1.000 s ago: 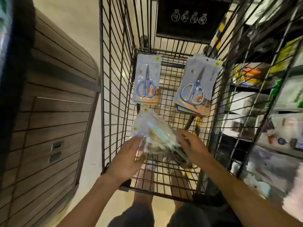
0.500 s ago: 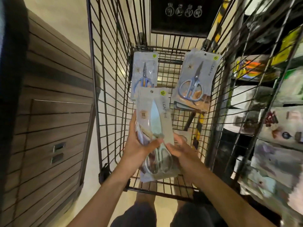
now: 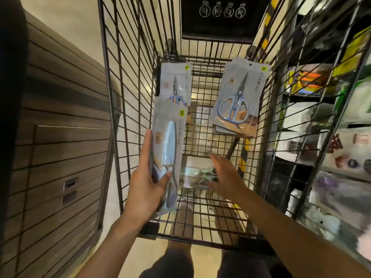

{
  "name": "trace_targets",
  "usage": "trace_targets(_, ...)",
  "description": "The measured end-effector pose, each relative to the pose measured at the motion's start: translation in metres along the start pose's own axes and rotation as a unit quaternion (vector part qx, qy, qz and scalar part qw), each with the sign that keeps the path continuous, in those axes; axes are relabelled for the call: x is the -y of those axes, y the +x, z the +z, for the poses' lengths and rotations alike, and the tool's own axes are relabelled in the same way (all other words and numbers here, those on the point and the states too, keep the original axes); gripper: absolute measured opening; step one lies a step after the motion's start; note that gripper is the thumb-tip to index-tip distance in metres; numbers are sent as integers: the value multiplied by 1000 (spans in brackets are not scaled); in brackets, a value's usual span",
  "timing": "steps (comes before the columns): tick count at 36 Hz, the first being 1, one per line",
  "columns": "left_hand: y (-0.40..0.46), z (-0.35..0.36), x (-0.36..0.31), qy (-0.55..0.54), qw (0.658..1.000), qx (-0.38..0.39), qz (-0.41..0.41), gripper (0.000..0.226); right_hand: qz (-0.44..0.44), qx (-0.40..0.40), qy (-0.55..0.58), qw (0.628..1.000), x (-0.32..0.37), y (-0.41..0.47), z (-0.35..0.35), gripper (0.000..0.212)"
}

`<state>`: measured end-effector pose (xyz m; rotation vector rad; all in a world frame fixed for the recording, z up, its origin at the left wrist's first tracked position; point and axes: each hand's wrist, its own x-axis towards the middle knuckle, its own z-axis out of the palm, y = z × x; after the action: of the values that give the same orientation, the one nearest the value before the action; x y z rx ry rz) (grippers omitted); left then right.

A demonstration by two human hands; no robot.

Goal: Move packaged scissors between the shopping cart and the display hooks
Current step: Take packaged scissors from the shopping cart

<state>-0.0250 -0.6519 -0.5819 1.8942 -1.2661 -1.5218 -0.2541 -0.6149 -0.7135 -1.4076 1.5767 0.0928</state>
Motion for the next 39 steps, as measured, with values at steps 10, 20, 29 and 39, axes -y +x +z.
trace_targets(10,0,1,9,41,999,1,-2,107,-8,-49,-120,992,-11,4,15,85)
trace_targets(20,0,2,8,65,998,17,-7,109,-109,33,-209,971,-10,10,-2,78)
trace_targets(29,-7,-13,-28,82,995,34,41,104,-61,123,-104,985,22,-24,-46,64)
trace_targets(39,-50,-55,-130,61,988,27,139,108,19,-80,216,973,82,-146,-123,70)
